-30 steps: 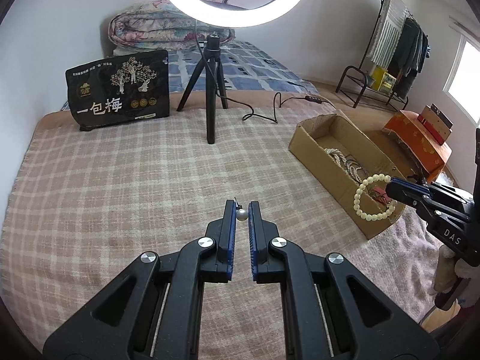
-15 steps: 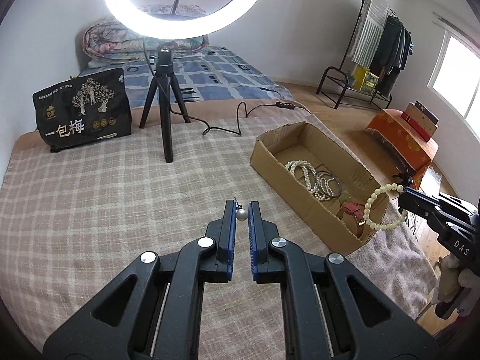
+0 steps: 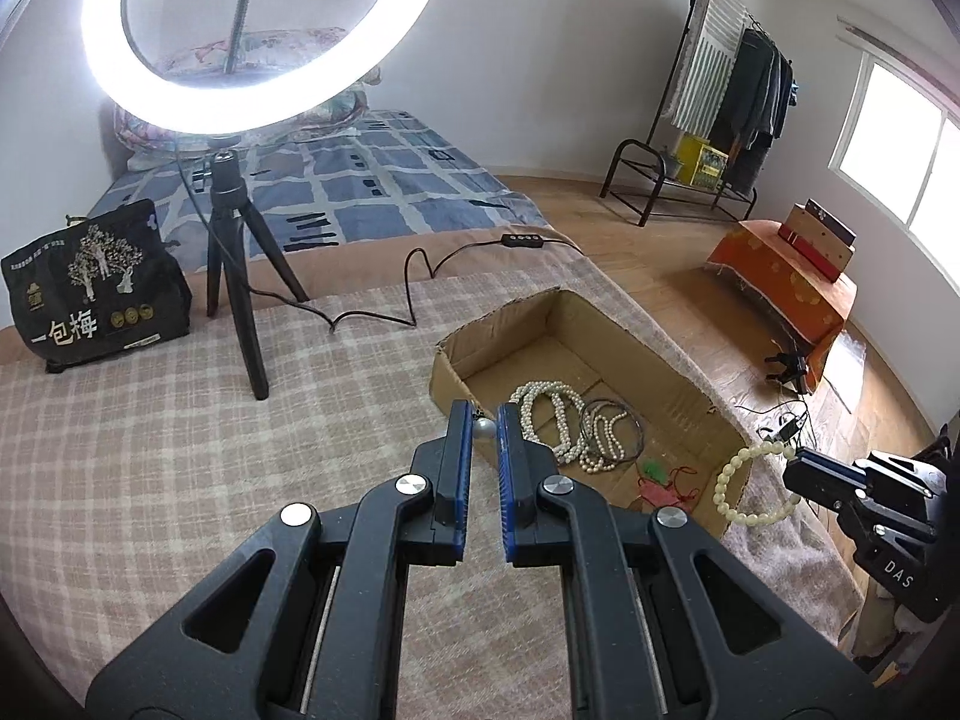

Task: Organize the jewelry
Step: 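Carry the earring in the left tool into the box while the right tool carries the bracelet there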

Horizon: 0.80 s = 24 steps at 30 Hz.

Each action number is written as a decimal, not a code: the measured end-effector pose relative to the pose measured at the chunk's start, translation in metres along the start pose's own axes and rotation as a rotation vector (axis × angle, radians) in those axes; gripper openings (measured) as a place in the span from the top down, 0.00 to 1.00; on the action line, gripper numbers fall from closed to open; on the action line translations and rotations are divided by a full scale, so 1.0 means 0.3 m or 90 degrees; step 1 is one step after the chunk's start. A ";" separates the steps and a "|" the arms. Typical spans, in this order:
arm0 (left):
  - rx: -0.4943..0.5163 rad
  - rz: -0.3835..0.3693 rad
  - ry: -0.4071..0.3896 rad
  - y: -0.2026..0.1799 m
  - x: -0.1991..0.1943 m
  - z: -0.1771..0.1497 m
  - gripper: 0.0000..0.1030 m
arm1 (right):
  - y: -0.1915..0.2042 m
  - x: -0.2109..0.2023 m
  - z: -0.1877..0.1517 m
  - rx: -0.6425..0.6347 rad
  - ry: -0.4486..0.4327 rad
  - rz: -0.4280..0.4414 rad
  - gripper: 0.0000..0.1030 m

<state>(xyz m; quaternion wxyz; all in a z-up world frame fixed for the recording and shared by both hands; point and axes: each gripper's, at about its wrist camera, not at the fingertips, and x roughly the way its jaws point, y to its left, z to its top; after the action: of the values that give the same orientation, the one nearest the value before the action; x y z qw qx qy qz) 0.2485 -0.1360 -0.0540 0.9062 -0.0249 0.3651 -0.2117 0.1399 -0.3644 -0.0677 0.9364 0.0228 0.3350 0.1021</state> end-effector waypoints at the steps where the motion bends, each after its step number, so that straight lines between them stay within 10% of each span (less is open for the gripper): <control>1: 0.003 -0.002 0.002 -0.010 0.015 0.008 0.94 | -0.005 0.004 0.000 0.002 0.002 -0.001 0.95; 24: 0.060 -0.018 0.027 -0.210 0.307 0.102 0.94 | -0.143 0.151 -0.039 0.058 0.060 -0.036 0.95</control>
<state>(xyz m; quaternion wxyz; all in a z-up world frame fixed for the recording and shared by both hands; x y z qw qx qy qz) 0.3054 -0.2337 -0.0790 0.8952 0.0172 0.3737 -0.2420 0.1742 -0.3972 -0.1096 0.9201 0.0509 0.3836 0.0614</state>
